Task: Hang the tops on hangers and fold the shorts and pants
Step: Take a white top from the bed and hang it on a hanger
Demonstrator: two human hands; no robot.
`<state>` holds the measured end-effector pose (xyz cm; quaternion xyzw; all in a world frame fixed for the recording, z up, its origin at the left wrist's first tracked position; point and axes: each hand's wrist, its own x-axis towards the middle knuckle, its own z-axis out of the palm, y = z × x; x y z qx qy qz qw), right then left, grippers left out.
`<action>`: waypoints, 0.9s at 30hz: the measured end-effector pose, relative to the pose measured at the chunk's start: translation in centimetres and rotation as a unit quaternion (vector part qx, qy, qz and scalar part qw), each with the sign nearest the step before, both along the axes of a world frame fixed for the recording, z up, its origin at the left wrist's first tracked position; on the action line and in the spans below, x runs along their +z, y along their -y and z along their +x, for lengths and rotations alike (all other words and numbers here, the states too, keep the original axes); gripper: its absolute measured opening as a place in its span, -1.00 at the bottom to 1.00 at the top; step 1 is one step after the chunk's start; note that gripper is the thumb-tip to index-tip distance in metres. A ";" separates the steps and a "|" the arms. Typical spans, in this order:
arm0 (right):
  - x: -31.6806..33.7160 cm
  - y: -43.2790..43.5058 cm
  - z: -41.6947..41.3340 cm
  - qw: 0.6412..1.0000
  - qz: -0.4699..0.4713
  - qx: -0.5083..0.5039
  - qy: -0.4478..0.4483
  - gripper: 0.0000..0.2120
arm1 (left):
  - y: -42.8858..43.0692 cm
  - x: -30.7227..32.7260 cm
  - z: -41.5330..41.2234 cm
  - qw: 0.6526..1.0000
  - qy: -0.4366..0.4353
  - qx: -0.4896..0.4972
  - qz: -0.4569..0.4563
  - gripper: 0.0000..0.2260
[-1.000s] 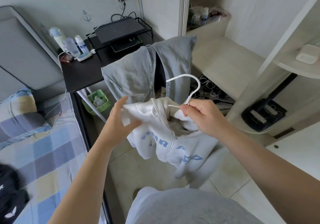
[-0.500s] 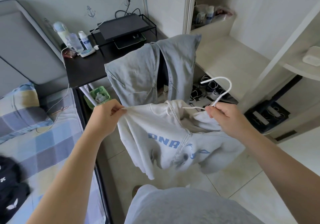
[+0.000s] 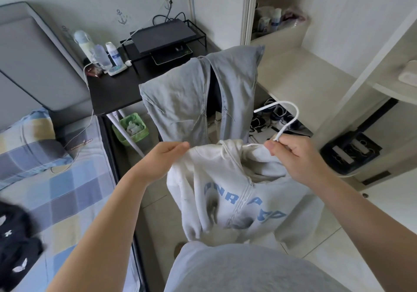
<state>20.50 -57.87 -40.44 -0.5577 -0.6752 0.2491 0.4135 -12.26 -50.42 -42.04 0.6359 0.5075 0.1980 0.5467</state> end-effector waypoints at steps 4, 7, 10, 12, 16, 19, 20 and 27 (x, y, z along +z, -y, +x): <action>-0.2 0.5 -0.1 0.999 0.001 0.003 0.032 -0.51 | 0.2 0.3 0.7 0.986 -0.072 -0.068 -0.131 -0.58; -0.6 0.7 -0.4 0.998 0.024 0.018 0.060 -0.53 | 0.2 0.3 1.7 0.968 -0.139 -0.111 -0.176 -0.63; -0.9 0.9 0.0 0.995 0.042 0.025 0.082 -0.49 | 0.0 0.4 2.5 0.957 -0.142 -0.129 -0.215 -0.67; -0.9 0.9 0.0 0.992 0.060 0.031 0.102 -0.52 | -0.3 0.6 3.4 0.946 -0.138 -0.144 -0.257 -0.65; -1.4 0.9 -0.3 0.987 0.095 0.046 0.121 -0.55 | -0.6 0.5 5.2 0.907 -0.197 -0.208 -0.308 -0.67; -1.5 1.1 -0.1 0.986 0.097 0.043 0.126 -0.59 | -0.5 -0.8 5.3 0.911 -0.169 -0.209 -0.313 -0.74; -1.6 1.2 0.0 0.988 0.085 0.039 0.124 -0.59 | -0.5 -1.1 5.2 0.922 -0.154 -0.190 -0.299 -0.78; -2.9 1.4 0.7 0.983 -0.116 0.049 0.132 -0.54 | 0.2 -0.3 4.3 0.998 0.036 0.023 -0.054 -0.80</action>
